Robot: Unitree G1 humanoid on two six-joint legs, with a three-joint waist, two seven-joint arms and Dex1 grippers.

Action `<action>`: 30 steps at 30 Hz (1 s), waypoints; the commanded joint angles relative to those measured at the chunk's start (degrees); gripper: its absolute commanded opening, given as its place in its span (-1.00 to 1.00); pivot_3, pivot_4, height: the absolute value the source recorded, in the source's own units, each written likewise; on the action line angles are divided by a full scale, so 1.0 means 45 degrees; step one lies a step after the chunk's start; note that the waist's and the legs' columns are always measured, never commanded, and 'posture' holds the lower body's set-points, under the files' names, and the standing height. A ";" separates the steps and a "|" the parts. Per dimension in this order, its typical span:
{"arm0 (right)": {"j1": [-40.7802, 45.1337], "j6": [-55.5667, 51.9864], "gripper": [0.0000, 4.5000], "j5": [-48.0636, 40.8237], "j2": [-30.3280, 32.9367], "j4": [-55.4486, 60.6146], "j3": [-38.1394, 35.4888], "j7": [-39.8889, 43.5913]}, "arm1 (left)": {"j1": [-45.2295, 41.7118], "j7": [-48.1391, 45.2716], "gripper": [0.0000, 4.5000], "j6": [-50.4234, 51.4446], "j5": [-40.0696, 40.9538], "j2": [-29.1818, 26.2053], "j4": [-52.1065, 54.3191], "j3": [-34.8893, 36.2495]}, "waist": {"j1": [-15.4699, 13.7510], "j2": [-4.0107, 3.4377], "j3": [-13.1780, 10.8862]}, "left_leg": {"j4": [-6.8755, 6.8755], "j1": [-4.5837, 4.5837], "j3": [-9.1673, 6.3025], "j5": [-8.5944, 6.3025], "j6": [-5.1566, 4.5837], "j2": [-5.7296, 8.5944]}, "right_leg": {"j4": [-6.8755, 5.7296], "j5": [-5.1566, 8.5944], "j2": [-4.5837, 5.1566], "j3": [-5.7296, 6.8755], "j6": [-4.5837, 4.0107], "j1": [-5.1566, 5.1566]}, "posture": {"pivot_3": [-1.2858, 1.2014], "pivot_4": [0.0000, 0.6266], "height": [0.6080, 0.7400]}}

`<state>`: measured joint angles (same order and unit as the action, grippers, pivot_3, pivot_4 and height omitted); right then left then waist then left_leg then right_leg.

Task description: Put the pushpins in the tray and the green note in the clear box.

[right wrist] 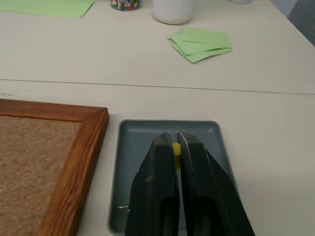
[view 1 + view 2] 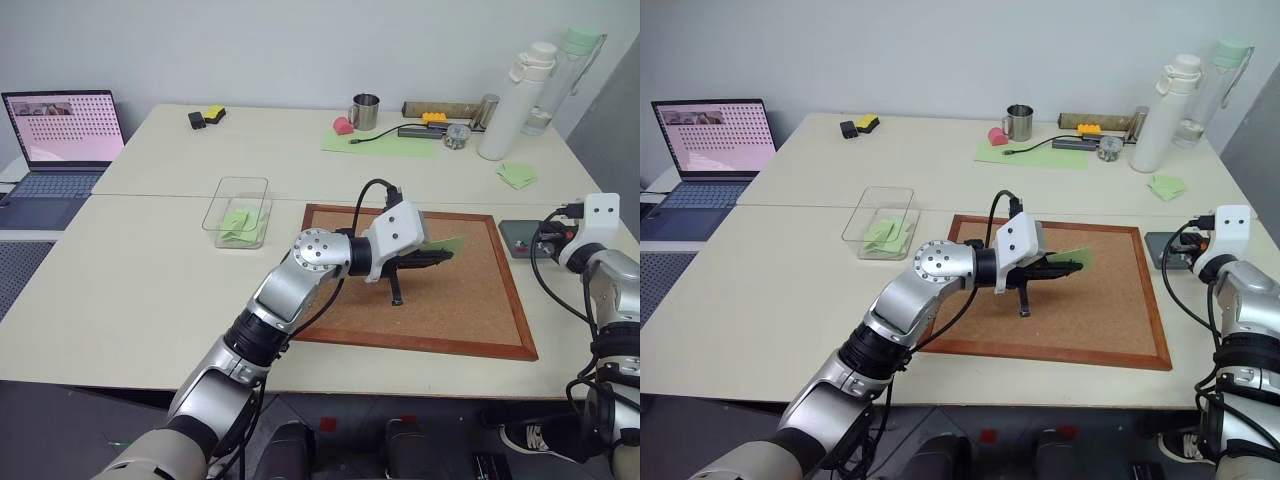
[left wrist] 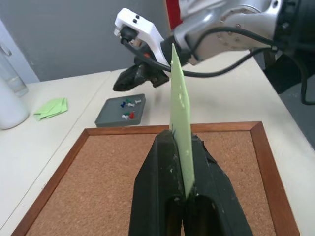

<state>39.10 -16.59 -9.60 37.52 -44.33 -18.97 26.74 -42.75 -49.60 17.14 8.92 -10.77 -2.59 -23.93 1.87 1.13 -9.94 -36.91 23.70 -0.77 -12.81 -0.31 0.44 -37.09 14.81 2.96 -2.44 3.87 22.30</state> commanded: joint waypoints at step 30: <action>-0.4808 -0.5272 0.32 -0.8430 -0.0588 1.6108 0.0436 0.1875 | 0.0500 0.5846 -1.00 0.2970 0.0182 -0.3023 -0.0107 0.7454 | -0.0012 -0.0034 0.0000 | -0.0019 0.0010 -0.0085 -0.0001 0.0001 -0.0021 | -0.0041 -0.0009 -0.0009 0.0043 0.0023 0.0005 | 0.03 -0.52 1.00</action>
<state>17.73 -36.81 -41.63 35.38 20.91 -17.40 37.18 -39.08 -26.84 31.99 11.59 -22.98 -2.12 6.76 1.82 0.98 -9.94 -37.01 23.74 -1.18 -12.81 -0.30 0.37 -37.26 14.77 2.92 -2.21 3.97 22.31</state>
